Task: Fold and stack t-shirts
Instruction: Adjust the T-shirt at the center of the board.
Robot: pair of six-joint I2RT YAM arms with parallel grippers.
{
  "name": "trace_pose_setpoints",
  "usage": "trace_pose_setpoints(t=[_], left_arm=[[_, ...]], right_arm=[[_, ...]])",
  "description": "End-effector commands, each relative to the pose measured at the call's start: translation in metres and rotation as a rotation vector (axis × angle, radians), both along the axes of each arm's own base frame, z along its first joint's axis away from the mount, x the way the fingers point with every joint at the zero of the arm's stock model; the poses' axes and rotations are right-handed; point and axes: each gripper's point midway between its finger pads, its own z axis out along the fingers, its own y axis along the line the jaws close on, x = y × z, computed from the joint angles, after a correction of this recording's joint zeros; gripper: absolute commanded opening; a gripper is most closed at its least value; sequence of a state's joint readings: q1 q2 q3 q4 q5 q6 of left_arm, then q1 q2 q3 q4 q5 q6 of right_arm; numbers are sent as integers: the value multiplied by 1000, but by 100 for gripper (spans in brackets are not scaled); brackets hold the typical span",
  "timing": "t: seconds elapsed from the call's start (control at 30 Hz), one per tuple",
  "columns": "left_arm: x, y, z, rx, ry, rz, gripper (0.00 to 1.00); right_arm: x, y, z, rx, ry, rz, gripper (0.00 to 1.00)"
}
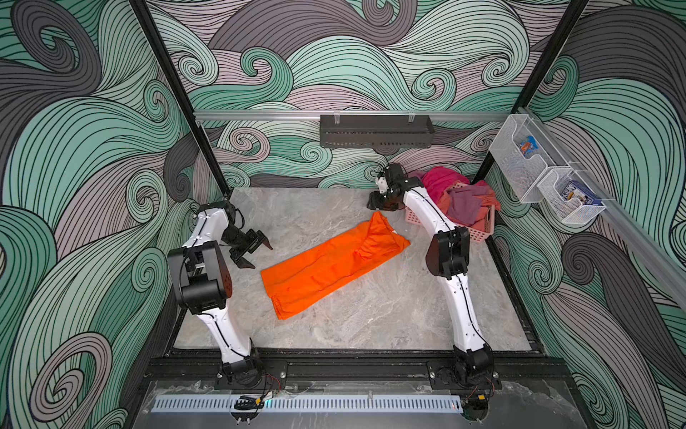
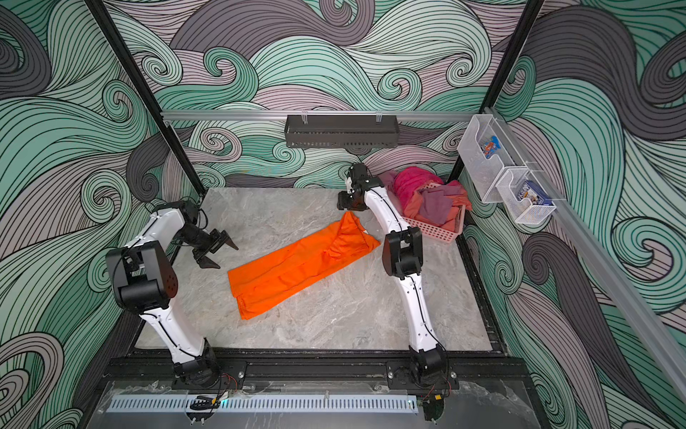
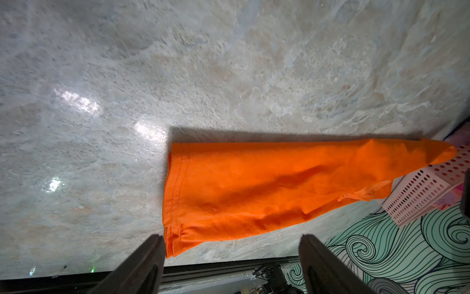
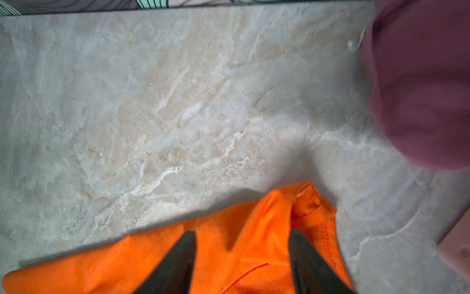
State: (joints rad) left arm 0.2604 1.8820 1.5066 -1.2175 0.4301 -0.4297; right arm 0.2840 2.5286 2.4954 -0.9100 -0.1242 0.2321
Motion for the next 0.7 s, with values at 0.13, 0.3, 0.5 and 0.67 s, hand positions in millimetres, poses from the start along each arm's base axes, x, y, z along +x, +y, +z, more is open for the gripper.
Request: trace_pose_setpoints(t=[0.13,0.3,0.5,0.67], left_arm=[[-6,-6,9,26,-20,-49,86],[2,-2,11,42,-38,-53,86],[8,-4,8,26,-45,-48,86],[6,-4,3,21,-32,-50,86]], right_arm=[[-30,5,55,-70,-65,21,88],[-98,-6,39,-75,84,-44,71],[-156,-33,-3,-109,257,-164,51],[-175,-54,-24,-142,325,-239,48]])
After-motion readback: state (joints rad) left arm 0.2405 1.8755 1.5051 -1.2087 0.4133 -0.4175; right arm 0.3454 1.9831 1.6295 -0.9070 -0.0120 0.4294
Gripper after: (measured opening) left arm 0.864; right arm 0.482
